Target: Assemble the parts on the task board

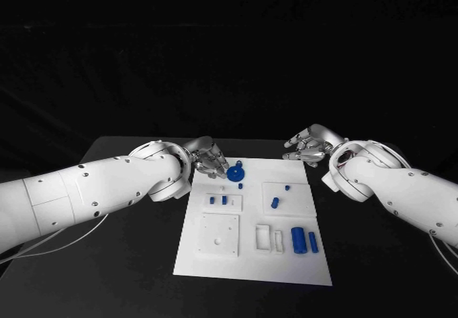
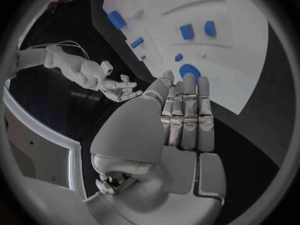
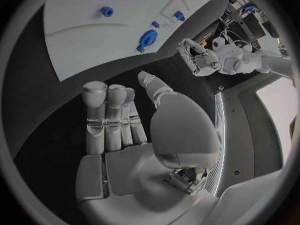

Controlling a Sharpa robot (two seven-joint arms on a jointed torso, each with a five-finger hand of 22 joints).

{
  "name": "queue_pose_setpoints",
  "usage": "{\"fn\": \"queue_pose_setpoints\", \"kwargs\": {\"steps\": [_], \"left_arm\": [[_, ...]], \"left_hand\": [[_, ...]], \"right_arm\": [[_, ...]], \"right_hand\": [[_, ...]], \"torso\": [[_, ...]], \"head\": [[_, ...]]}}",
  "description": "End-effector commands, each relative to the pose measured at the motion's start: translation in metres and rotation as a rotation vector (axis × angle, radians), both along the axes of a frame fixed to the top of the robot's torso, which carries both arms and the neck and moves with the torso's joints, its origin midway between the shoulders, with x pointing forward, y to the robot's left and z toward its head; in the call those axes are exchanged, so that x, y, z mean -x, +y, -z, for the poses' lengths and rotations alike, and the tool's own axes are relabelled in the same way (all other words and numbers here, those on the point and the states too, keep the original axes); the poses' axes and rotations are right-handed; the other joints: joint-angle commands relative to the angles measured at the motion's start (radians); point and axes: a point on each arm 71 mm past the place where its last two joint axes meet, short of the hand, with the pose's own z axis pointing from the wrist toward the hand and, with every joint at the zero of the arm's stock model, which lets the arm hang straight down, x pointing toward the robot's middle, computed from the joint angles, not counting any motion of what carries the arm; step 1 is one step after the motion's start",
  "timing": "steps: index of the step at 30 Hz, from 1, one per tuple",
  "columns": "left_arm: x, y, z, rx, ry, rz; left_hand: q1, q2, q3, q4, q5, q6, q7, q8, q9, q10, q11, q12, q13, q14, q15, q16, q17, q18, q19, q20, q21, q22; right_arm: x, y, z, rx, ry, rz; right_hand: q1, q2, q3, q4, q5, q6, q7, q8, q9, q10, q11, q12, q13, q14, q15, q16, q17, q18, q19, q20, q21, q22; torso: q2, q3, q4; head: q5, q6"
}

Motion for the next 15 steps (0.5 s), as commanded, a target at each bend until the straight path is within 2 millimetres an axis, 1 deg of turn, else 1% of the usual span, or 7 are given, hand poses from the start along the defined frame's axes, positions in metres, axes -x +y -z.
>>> {"fn": "queue_pose_setpoints", "kwargs": {"steps": [1, 4, 5, 7, 9, 11, 15], "left_arm": [[-0.001, -0.015, -0.009, -0.021, -0.195, 0.141], [-0.003, -0.022, -0.006, -0.065, -0.227, 0.178], [-0.004, -0.024, -0.004, -0.081, -0.234, 0.19], [-0.006, -0.028, -0.002, -0.109, -0.246, 0.21], [-0.007, -0.032, 0.002, -0.134, -0.256, 0.228], [-0.008, -0.036, 0.005, -0.157, -0.261, 0.241], [-0.01, -0.043, 0.012, -0.205, -0.264, 0.261]], "left_hand": [[-0.007, -0.004, 0.011, -0.023, -0.005, 0.014, 0.003, -0.002, -0.001, -0.01, 0.002, -0.005, -0.002, 0.013, -0.001, -0.006, 0.002, 0.023, -0.001, 0.001, 0.008, 0.036], [-0.011, -0.002, 0.017, -0.036, -0.004, 0.02, 0.002, -0.002, -0.001, -0.011, 0.001, -0.005, -0.002, 0.029, -0.006, 0.007, 0.012, 0.027, 0.01, -0.003, 0.018, 0.065], [-0.017, 0.0, 0.021, -0.042, -0.005, 0.022, 0.002, -0.003, -0.001, -0.013, 0.002, -0.004, -0.001, 0.027, -0.006, 0.016, 0.018, 0.028, 0.012, -0.004, 0.021, 0.082], [-0.025, -0.004, 0.02, -0.047, -0.008, 0.017, 0.001, -0.003, -0.001, -0.018, 0.002, -0.006, -0.002, 0.029, -0.006, 0.025, 0.025, 0.029, 0.014, -0.003, 0.019, 0.094], [-0.054, -0.018, 0.007, -0.039, -0.014, 0.007, -0.002, -0.003, -0.001, -0.034, 0.004, -0.005, -0.002, 0.034, -0.004, 0.051, 0.04, 0.03, 0.031, 0.001, 0.003, 0.089], [-0.06, -0.027, -0.002, -0.03, -0.018, 0.004, -0.001, -0.002, -0.001, -0.038, 0.006, -0.005, -0.002, 0.028, -0.004, 0.071, 0.051, 0.029, 0.05, 0.003, -0.023, 0.068], [-0.057, -0.032, -0.011, -0.018, -0.021, -0.005, -0.002, -0.003, -0.001, -0.044, 0.007, -0.004, -0.001, 0.017, -0.004, 0.106, 0.066, 0.026, 0.07, 0.001, -0.046, 0.061]], "right_arm": [[0.0, 0.003, -0.002, -0.013, -0.024, -0.013], [0.0, 0.004, -0.002, -0.018, -0.027, -0.015], [0.0, 0.004, -0.002, -0.019, -0.028, -0.015], [-0.001, 0.005, -0.002, -0.021, -0.029, -0.017], [-0.001, 0.006, -0.002, -0.023, -0.03, -0.019], [-0.001, 0.007, -0.002, -0.024, -0.031, -0.02], [-0.001, 0.008, -0.002, -0.027, -0.033, -0.024]], "right_hand": [[-0.011, -0.003, 0.002, -0.002, 0.005, 0.006, 0.0, -0.005, -0.001, 0.008, -0.005, -0.017, -0.017, 0.006, 0.0, -0.005, -0.002, 0.007, 0.025, -0.004, -0.009, 0.075], [-0.011, -0.002, 0.004, -0.003, 0.006, 0.006, -0.001, -0.006, -0.001, 0.012, -0.006, -0.028, -0.036, 0.005, -0.001, -0.007, -0.003, 0.007, 0.024, -0.005, -0.017, 0.074], [-0.011, -0.003, 0.003, -0.003, 0.005, 0.006, 0.0, -0.005, -0.001, 0.012, -0.006, -0.029, -0.037, 0.004, -0.001, -0.008, -0.004, 0.007, 0.023, -0.004, -0.023, 0.073], [-0.011, -0.002, 0.003, -0.003, 0.006, 0.006, 0.0, -0.005, -0.001, 0.011, -0.006, -0.029, -0.039, 0.003, -0.001, -0.009, -0.005, 0.008, 0.022, -0.004, -0.032, 0.071], [-0.011, -0.002, 0.003, -0.003, 0.006, 0.005, 0.0, -0.005, -0.001, 0.011, -0.006, -0.03, -0.044, 0.003, -0.001, -0.013, -0.008, 0.009, 0.02, -0.004, -0.042, 0.068], [-0.01, -0.002, 0.003, -0.004, 0.006, 0.005, 0.0, -0.005, -0.001, 0.01, -0.006, -0.031, -0.046, 0.003, 0.0, -0.013, -0.009, 0.009, 0.021, -0.004, -0.046, 0.068], [-0.011, -0.002, 0.004, -0.004, 0.006, 0.004, 0.0, -0.005, -0.001, 0.011, -0.006, -0.037, -0.061, 0.003, -0.001, -0.015, -0.012, 0.009, 0.022, -0.004, -0.052, 0.068]], "torso": [[0.003, 0.0004, -0.0036], [0.004, 0.0008, -0.0046], [0.003, 0.0006, -0.004], [0.004, 0.0006, -0.004], [0.005, 0.0006, -0.0038], [0.005, -0.0001, -0.0027], [0.008, 0.0005, -0.0044]], "head": [[0.002, 0.005], [0.001, 0.007], [-0.001, 0.008], [-0.002, 0.009], [-0.005, 0.01], [-0.01, 0.01], [-0.009, 0.012]]}}
